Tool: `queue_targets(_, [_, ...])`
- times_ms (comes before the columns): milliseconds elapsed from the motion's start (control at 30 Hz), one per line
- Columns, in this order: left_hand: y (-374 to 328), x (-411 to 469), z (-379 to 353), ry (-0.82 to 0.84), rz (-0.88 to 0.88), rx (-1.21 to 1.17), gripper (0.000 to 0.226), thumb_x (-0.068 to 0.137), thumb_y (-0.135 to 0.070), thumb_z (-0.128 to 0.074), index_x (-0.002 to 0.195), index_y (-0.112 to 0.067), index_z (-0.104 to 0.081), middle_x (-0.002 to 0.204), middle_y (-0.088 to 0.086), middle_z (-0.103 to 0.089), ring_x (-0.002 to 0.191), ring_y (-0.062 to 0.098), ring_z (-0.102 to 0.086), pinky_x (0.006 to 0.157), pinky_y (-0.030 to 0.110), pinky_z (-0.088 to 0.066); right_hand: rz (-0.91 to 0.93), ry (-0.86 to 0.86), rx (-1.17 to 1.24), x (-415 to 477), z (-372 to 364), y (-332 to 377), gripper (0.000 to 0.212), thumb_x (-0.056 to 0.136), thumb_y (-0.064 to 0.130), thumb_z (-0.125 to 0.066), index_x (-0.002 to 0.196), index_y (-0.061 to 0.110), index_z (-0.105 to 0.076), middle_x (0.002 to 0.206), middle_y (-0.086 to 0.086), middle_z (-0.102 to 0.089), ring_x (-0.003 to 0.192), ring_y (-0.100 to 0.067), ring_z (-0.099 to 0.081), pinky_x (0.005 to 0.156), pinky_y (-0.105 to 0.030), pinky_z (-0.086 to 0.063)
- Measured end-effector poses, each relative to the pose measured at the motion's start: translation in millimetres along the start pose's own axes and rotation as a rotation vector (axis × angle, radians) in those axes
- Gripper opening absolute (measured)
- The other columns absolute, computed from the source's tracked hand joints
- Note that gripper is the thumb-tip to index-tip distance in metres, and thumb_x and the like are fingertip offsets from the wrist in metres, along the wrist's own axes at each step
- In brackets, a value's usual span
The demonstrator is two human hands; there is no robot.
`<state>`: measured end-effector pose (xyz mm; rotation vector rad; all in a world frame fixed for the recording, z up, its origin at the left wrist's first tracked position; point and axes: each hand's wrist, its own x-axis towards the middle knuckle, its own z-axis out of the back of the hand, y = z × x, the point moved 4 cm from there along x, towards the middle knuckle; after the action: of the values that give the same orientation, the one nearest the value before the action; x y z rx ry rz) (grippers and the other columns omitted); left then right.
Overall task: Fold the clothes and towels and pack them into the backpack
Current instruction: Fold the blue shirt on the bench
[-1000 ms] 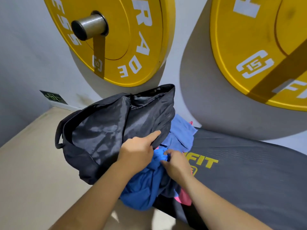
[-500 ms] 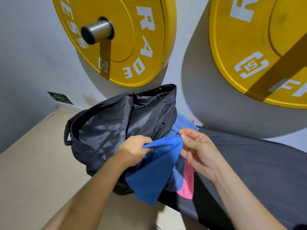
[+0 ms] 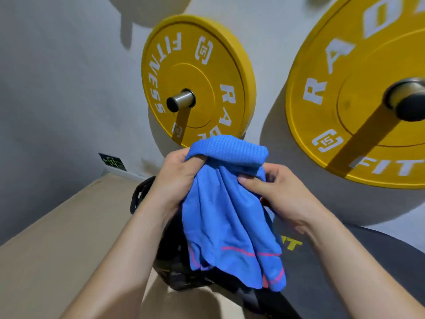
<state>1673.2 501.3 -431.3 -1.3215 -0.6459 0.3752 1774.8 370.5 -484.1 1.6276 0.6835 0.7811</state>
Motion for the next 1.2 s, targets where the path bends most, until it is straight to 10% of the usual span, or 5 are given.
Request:
queue_targets(300, [6, -53, 8, 0.417, 0.021, 1.052, 0.037, 0.076, -0.047, -0.072, 0.062, -0.016, -0.058, 0.054, -0.008, -0.058, 0.053, 0.007, -0.051, 0.054, 0.025, -0.040, 0.103, -0.086, -0.731, -66, 13, 110, 0.011, 0.090, 0.020, -0.064, 0.086, 0.012, -0.070, 0.077, 0.000, -0.071, 0.072, -0.011, -0.064, 0.067, -0.031, -0.050])
queue_targets(400, [-28, -87, -27, 0.171, -0.306, 0.727, 0.026, 0.072, -0.033, -0.077, 0.063, -0.020, -0.057, 0.056, -0.009, -0.058, 0.054, 0.004, -0.051, 0.054, 0.019, -0.040, 0.088, -0.138, -0.928, -80, 7, 128, 0.018, 0.092, 0.026, -0.059, 0.086, 0.011, -0.066, 0.074, -0.004, -0.063, 0.069, -0.015, -0.055, 0.060, -0.028, -0.041])
queue_targets(733, [69, -182, -139, 0.811, 0.061, 0.379, 0.044, 0.064, -0.060, -0.070, 0.083, -0.023, -0.057, 0.079, -0.012, -0.055, 0.078, 0.006, -0.052, 0.075, 0.026, -0.045, 0.248, -0.579, -0.378, -150, 43, 205, 0.006, 0.092, 0.014, -0.060, 0.086, 0.016, -0.058, 0.077, -0.005, -0.062, 0.066, -0.015, -0.060, 0.065, -0.030, -0.047])
queue_targets(900, [38, -165, -126, 0.270, 0.274, -0.321, 0.035, 0.088, 0.016, -0.051, 0.088, -0.019, -0.054, 0.084, -0.002, -0.060, 0.080, 0.018, -0.061, 0.060, 0.017, -0.053, 0.230, -0.706, -0.363, -194, 81, 191, 0.013, 0.089, 0.017, -0.065, 0.100, 0.014, -0.058, 0.096, -0.013, -0.064, 0.081, -0.024, -0.063, 0.072, -0.037, -0.051])
queue_targets(1200, [-67, -149, -130, 0.084, -0.426, 0.175, 0.012, 0.086, -0.017, -0.059, 0.087, -0.029, -0.056, 0.088, -0.013, -0.060, 0.081, 0.002, -0.055, 0.071, 0.018, -0.043, -0.083, -0.557, -0.910, -242, 79, 117, 0.034, 0.086, 0.050, -0.060, 0.107, 0.023, -0.058, 0.088, 0.001, -0.067, 0.074, -0.013, -0.061, 0.066, -0.024, -0.046])
